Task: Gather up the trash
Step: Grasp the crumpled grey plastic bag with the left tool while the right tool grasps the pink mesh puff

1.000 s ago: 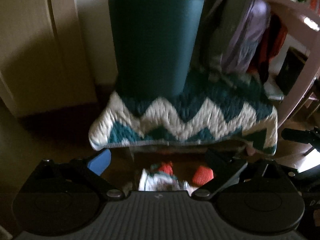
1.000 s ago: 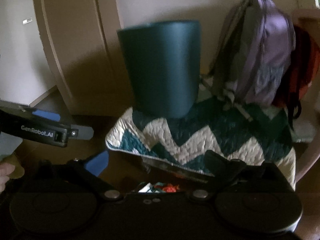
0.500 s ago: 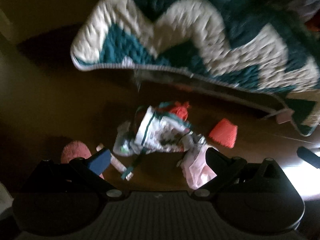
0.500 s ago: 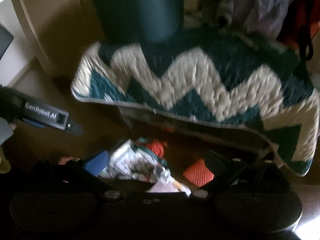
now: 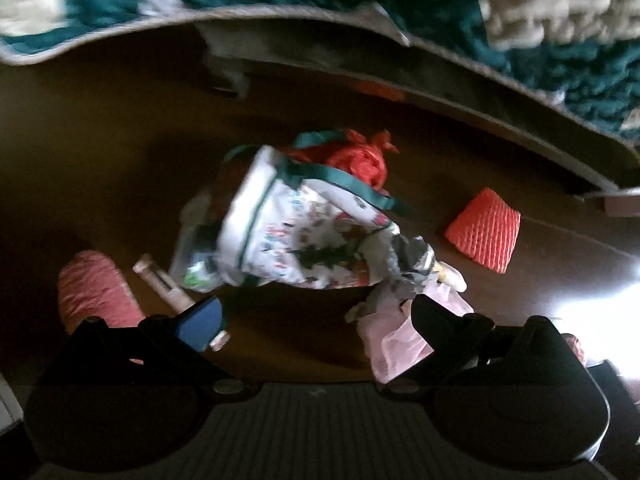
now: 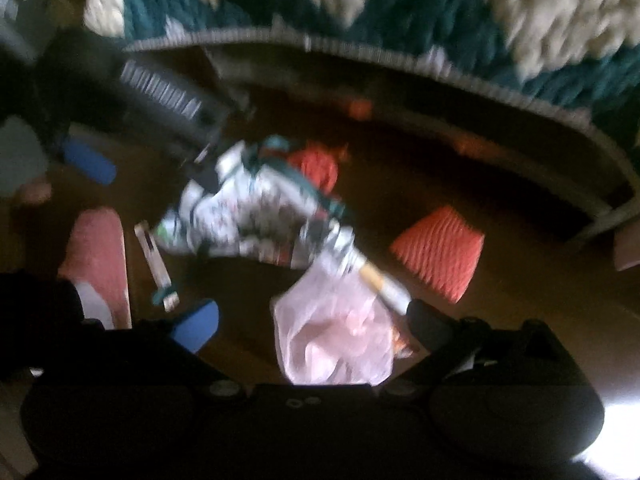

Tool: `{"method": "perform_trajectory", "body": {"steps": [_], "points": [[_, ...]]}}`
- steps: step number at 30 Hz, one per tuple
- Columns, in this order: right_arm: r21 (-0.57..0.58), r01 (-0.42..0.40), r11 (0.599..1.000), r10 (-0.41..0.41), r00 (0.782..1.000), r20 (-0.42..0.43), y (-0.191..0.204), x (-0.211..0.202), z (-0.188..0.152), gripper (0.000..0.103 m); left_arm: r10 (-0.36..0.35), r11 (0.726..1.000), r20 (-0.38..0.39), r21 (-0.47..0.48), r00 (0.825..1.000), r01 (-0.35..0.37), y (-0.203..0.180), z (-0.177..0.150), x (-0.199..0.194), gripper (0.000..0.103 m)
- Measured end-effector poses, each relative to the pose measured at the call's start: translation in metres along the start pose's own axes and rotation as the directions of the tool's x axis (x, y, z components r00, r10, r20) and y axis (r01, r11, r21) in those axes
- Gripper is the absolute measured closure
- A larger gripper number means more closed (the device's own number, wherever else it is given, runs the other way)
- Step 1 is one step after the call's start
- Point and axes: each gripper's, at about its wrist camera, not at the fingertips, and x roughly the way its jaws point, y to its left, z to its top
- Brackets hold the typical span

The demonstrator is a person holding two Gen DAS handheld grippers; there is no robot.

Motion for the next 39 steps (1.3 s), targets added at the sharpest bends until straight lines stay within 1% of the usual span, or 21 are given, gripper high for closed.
{"method": "perform_trajectory", "body": {"steps": [3,6,8,11,14,16,21,24,25,26,27,28,29,30,31,33,34,36,37,39], "points": [[0.072,-0.025,0.997,0.028,0.999,-0.046,-0.008,0.023,-0.005,0.005,0.014,1.000,-0.023,0.018,1.000,-0.014,-0.014,0.007,0.022,0.001],[0.162,-0.053,0.985,0.067,0.994,-0.082,-0.017,0.041,-0.012,0.007,-0.003,1.000,-0.080,0.001,0.997,0.003,-0.022,0.016,0.046,0.001],[0.195,-0.063,0.979,0.082,0.992,-0.092,-0.020,0.051,-0.014,0.007,-0.018,1.000,-0.097,0.003,0.995,0.018,-0.029,0.021,0.059,0.001],[0.228,-0.082,0.970,0.106,0.990,-0.097,-0.024,0.064,-0.015,0.007,-0.066,0.998,-0.119,0.012,0.991,0.068,-0.041,0.027,0.075,0.001],[0.240,-0.088,0.967,0.116,0.988,-0.105,-0.026,0.075,-0.019,0.007,-0.084,0.996,-0.126,0.024,0.988,0.088,-0.052,0.032,0.087,0.002],[0.245,-0.079,0.966,0.111,0.986,-0.121,-0.027,0.083,-0.021,0.008,-0.089,0.995,-0.138,0.031,0.986,0.094,-0.058,0.035,0.096,0.002],[0.266,-0.067,0.962,0.107,0.984,-0.141,-0.030,0.098,-0.024,0.010,-0.113,0.993,-0.177,0.016,0.978,0.118,-0.065,0.041,0.117,0.002],[0.275,-0.057,0.960,0.101,0.984,-0.149,-0.032,0.105,-0.025,0.016,-0.110,0.992,-0.204,0.035,0.973,0.120,-0.070,0.040,0.129,0.014],[0.274,-0.050,0.960,0.095,0.983,-0.156,-0.032,0.107,-0.026,0.018,-0.110,0.992,-0.215,0.043,0.970,0.122,-0.071,0.039,0.132,0.023],[0.276,-0.047,0.960,0.094,0.983,-0.158,-0.033,0.108,-0.026,0.022,-0.107,0.991,-0.226,0.049,0.968,0.121,-0.072,0.038,0.135,0.034],[0.280,-0.044,0.959,0.092,0.982,-0.162,-0.034,0.109,-0.027,0.025,-0.102,0.992,-0.237,0.053,0.966,0.118,-0.073,0.037,0.137,0.040],[0.283,-0.038,0.958,0.089,0.982,-0.169,-0.035,0.110,-0.027,0.027,-0.098,0.992,-0.245,0.057,0.965,0.115,-0.074,0.035,0.139,0.049],[0.284,-0.036,0.958,0.089,0.981,-0.175,-0.036,0.110,-0.028,0.032,-0.095,0.992,-0.249,0.061,0.964,0.113,-0.074,0.035,0.139,0.056],[0.285,-0.035,0.958,0.089,0.980,-0.178,-0.036,0.110,-0.028,0.037,-0.096,0.991,-0.252,0.063,0.963,0.115,-0.074,0.034,0.139,0.059],[0.286,-0.032,0.958,0.088,0.979,-0.183,-0.036,0.110,-0.028,0.040,-0.097,0.991,-0.252,0.065,0.963,0.117,-0.074,0.034,0.138,0.066],[0.289,-0.034,0.957,0.093,0.977,-0.193,-0.038,0.110,-0.027,0.054,-0.092,0.991,-0.248,0.071,0.964,0.113,-0.074,0.034,0.133,0.069],[0.285,-0.023,0.958,0.087,0.973,-0.214,-0.038,0.111,-0.027,0.056,-0.091,0.991,-0.246,0.073,0.965,0.112,-0.073,0.034,0.130,0.072],[0.277,0.003,0.961,0.071,0.963,-0.258,-0.038,0.112,-0.026,0.079,-0.095,0.991,-0.241,0.073,0.966,0.116,-0.071,0.032,0.124,0.075],[0.278,0.005,0.961,0.071,0.962,-0.263,-0.038,0.110,-0.026,0.082,-0.095,0.991,-0.236,0.073,0.967,0.115,-0.069,0.031,0.119,0.079],[0.278,0.003,0.961,0.075,0.960,-0.269,-0.040,0.104,-0.026,0.092,-0.093,0.990,-0.224,0.078,0.970,0.113,-0.067,0.028,0.111,0.081]]}}
